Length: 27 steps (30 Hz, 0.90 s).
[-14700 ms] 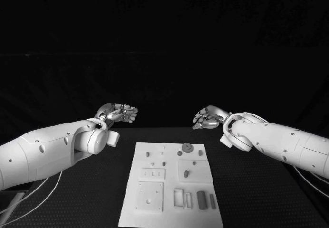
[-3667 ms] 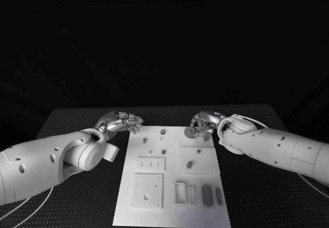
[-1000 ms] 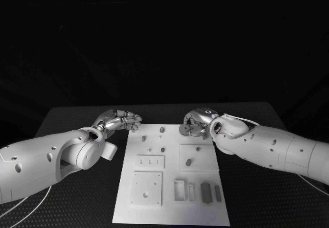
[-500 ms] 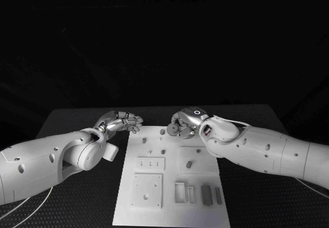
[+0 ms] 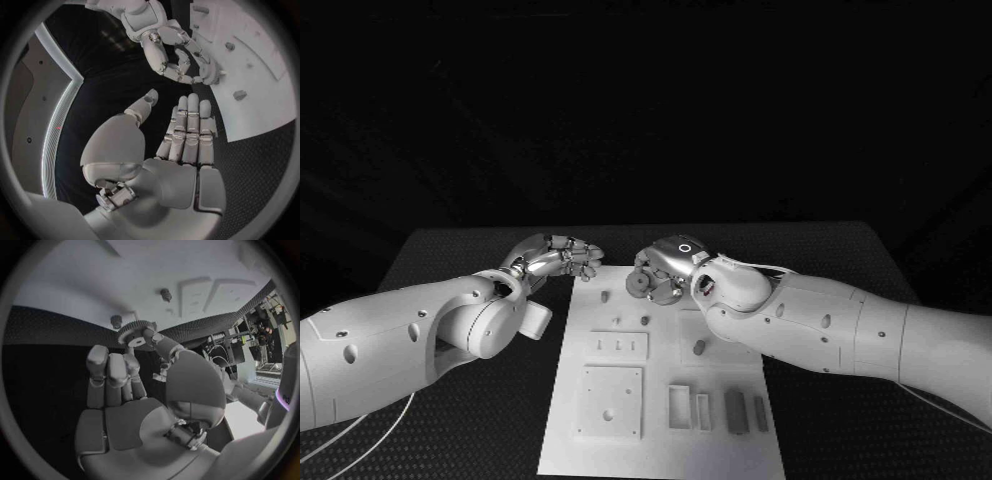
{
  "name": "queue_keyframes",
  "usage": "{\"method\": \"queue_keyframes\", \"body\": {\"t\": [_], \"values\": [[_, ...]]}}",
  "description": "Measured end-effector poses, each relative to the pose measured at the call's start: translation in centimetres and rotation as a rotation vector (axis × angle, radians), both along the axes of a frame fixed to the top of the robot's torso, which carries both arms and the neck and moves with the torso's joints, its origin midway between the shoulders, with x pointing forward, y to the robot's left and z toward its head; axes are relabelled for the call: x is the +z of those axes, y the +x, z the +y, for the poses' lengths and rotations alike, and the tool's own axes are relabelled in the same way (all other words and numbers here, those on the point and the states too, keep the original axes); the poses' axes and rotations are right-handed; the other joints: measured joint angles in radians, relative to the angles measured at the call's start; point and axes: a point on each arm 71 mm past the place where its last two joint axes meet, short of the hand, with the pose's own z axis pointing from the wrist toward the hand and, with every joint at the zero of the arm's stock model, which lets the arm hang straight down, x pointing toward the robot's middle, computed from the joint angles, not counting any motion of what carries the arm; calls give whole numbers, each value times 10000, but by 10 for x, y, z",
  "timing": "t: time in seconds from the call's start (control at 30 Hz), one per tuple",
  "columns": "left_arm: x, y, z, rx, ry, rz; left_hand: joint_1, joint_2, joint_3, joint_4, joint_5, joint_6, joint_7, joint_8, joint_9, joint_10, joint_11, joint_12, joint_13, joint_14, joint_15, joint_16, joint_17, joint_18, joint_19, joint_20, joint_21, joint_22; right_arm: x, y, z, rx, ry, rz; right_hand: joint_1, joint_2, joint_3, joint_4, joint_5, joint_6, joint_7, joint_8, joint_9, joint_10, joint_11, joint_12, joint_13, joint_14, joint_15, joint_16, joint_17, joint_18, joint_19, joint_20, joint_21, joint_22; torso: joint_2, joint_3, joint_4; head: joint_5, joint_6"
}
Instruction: Assemble the parts on the task board
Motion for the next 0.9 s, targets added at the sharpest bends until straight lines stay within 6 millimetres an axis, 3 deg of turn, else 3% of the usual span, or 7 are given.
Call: {"method": "queue_keyframes", "body": {"t": [0.23,0.73,0.9], "values": [[0,1,0,21,11,-4,0,0,0,0,0,0,0,0,-1,0,0,0,0,0,0,0,-1,-4,0,0,0,-1,-9,0,5,-4,-128,101,-27,-27,28,28,-8,8,-8,6,0,0,0,-37,-26,0,1,0,-11,4,0,0,0,-10,7,15,-10,53,-57],[0,1,-2,-17,2,-4,0,0,0,0,0,0,0,0,8,0,0,0,0,0,0,-38,7,-14,0,0,40,-3,-18,3,7,-100,-350,149,-85,-85,27,28,-9,14,-13,12,1,1,1,-81,-68,13,17,-39,-31,9,0,1,-1,-9,7,29,-38,114,-63],[0,1,-2,-15,3,-4,0,0,0,0,0,0,0,0,7,0,0,0,0,0,0,-38,14,-19,0,0,40,-3,-19,5,8,-135,-410,159,-40,-141,27,28,-38,20,-18,92,1,-126,81,-232,-156,13,18,-130,-94,9,0,2,-2,-19,6,29,-45,114,-78]]}}
